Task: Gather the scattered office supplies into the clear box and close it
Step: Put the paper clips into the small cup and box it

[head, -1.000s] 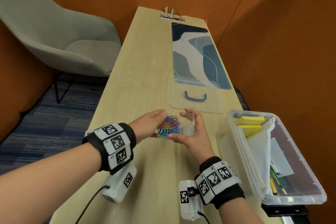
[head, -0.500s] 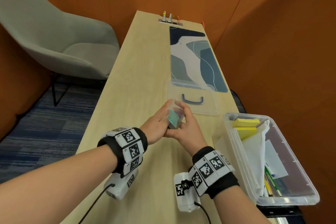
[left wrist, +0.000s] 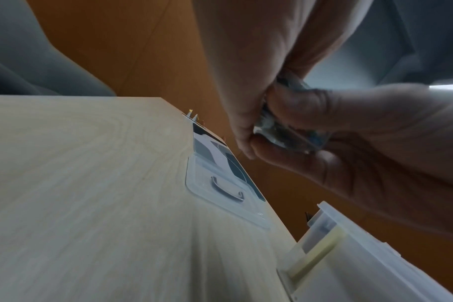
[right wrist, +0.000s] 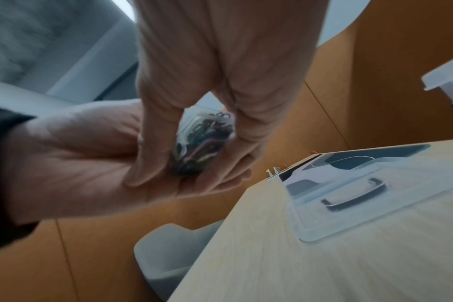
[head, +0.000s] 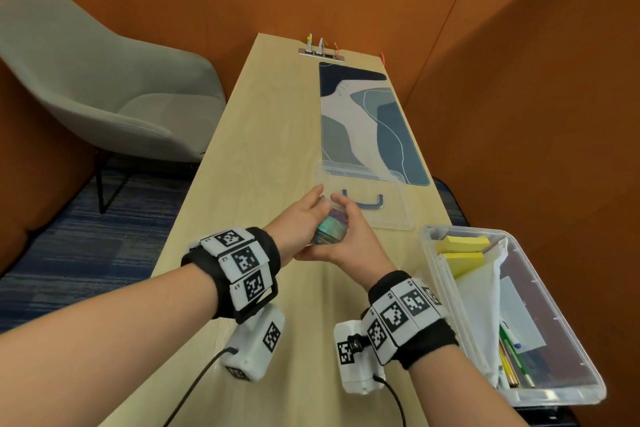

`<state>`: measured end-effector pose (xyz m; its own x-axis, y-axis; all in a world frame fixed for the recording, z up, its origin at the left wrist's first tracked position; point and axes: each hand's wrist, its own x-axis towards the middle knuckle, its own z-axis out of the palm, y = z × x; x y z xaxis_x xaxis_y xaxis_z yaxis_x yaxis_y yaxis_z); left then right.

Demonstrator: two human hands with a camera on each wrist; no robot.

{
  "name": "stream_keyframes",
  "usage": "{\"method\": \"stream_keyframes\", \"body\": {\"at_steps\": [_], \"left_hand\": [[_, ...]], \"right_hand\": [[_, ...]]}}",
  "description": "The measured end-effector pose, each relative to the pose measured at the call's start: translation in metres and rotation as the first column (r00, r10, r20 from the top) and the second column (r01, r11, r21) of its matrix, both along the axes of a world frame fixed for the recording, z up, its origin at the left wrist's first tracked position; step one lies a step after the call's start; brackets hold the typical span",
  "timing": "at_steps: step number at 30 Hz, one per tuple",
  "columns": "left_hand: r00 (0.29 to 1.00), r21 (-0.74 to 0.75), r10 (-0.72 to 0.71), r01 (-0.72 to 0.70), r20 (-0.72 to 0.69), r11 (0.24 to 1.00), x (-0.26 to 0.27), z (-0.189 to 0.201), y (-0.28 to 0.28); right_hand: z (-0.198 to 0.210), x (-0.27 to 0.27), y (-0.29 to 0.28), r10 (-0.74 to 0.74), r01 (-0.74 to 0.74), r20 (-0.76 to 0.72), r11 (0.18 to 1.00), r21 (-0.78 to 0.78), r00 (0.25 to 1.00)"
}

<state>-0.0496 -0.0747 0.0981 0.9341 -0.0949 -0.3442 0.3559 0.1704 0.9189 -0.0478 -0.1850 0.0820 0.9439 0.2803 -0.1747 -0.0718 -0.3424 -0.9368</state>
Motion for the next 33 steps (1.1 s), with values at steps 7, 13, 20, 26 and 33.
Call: {"method": "stream_keyframes", "body": {"at_steps": [7, 13, 20, 26, 33], "left_hand": [[0.997, 0.089, -0.015, 0.008, 0.081, 0.996, 0.008, 0.009, 0.003], [0.983, 0.227, -0.020, -0.022, 0.184, 0.974, 0.011, 0.008, -0.007], [0.945, 0.244, 0.186, -0.254, 0.269, 0.936, 0.015, 0.006, -0.033], [0.912, 0.237, 0.261, -0.342, 0.316, 0.909, 0.020, 0.015, -0.051], [0.900, 0.210, 0.324, -0.390, 0.292, 0.896, 0.025, 0.016, -0.069]], "right_hand": [[0.011, 0.008, -0.018, -0.004, 0.192, -0.335, 0.826, 0.531, 0.942], [0.012, 0.015, -0.030, -0.091, 0.274, -0.340, 0.794, 0.542, 0.936], [0.020, 0.019, -0.044, -0.153, 0.272, -0.250, 0.780, 0.563, 0.956], [0.033, 0.022, -0.061, -0.059, 0.222, -0.300, 0.808, 0.546, 0.952], [0.036, 0.021, -0.083, -0.026, 0.191, -0.287, 0.804, 0.564, 0.958]]}}
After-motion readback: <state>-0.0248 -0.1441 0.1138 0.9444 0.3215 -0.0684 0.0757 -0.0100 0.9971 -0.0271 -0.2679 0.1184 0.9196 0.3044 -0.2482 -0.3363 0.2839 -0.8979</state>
